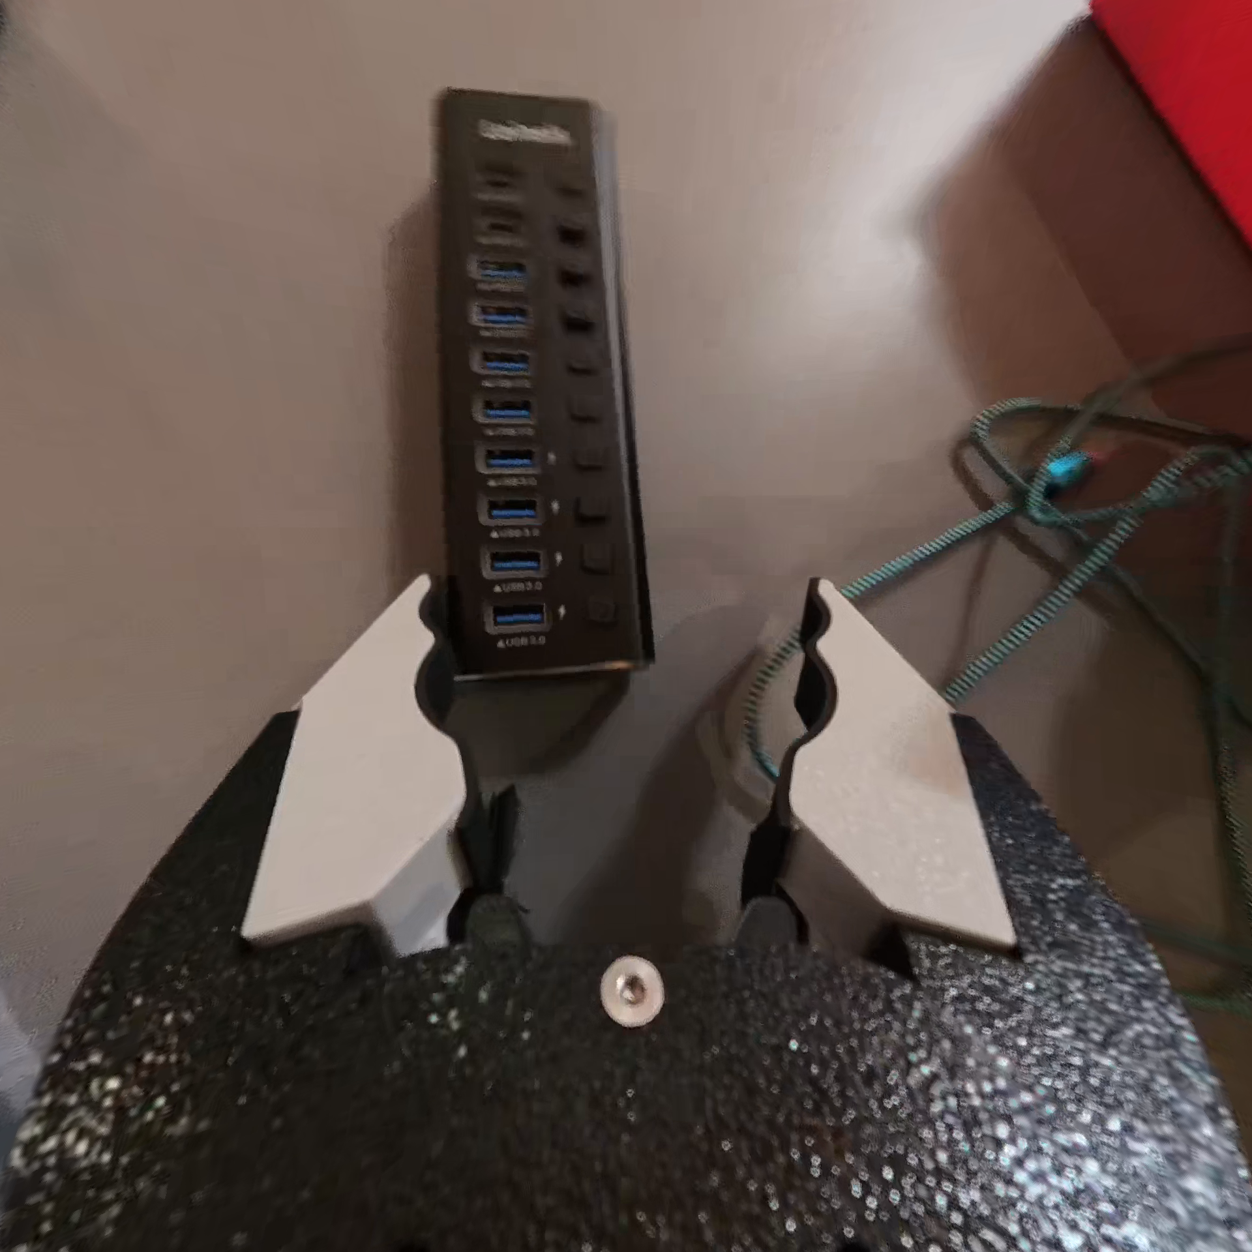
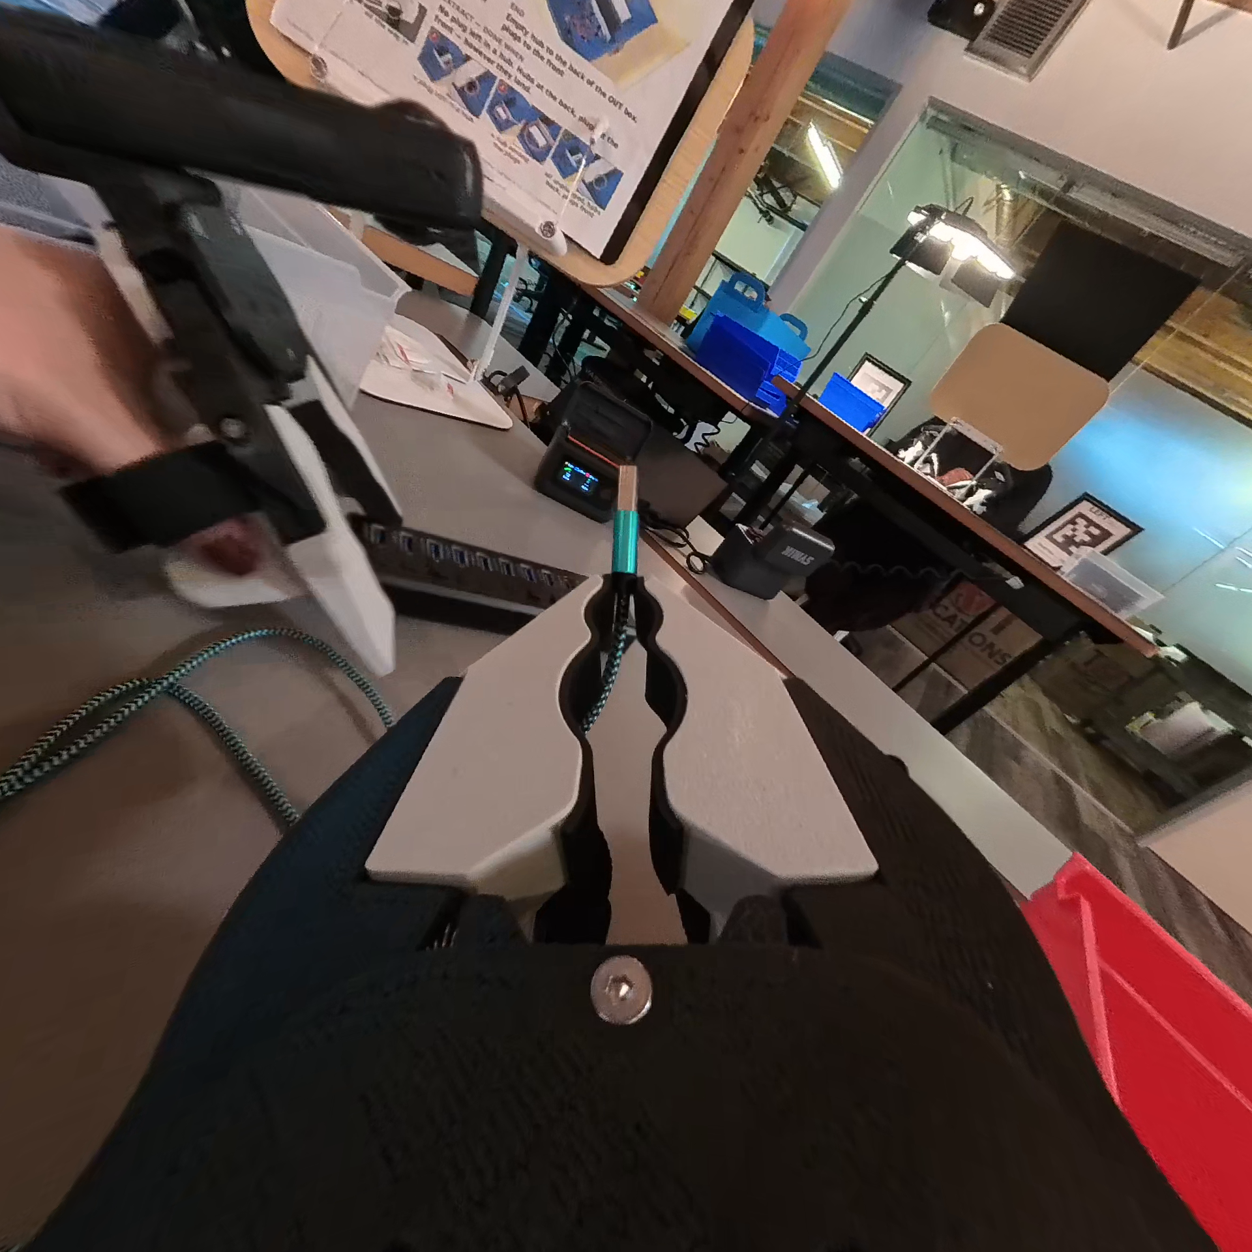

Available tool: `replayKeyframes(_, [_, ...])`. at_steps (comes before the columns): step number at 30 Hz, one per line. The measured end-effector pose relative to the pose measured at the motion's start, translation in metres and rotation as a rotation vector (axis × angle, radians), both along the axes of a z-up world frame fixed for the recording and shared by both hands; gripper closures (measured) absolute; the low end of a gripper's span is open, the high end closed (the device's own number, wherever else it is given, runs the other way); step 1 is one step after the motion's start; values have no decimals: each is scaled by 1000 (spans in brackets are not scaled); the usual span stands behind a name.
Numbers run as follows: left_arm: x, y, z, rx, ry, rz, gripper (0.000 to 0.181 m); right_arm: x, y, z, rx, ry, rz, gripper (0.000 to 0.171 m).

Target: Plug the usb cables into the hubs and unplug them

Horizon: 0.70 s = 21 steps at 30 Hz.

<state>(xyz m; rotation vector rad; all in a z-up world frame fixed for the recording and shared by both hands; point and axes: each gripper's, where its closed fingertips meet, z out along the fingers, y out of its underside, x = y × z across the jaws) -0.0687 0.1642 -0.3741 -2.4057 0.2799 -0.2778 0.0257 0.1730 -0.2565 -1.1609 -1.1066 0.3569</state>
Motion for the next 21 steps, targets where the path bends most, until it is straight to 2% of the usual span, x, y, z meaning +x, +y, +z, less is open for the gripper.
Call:
replayKeyframes(3, [19, -18, -2, -47, 34, -52, 67, 2, 4, -1, -15, 1, -22, 168])
replayKeyframes(5, [27, -26, -1, -68, 25, -71, 67, 5, 7, -1, -23, 3, -37, 168])
replayKeyframes(9, [55, -38, 8, -87, -118, -133, 69, 7, 11, -1, -35, 6, -55, 168])
replayKeyframes(11, [62, -39, 8, -77, -129, -172, 69, 8, 11, 0, -35, 8, -59, 168])
replayKeyframes(14, [87, -41, 13, -64, -214, -325, 69, 8, 12, 0, -37, 11, -65, 168])
replayKeyframes(17, [111, -46, 26, -109, -395, -469, 79, 9, 13, -1, -44, 10, -70, 167])
replayKeyframes(18, [111, -41, 33, -98, -428, -471, 84, 10, 13, 0, -43, 11, -75, 168])
replayKeyframes(21, [92, -10, 68, 88, -485, -432, 98, 14, 17, 0, -46, 10, -97, 168])
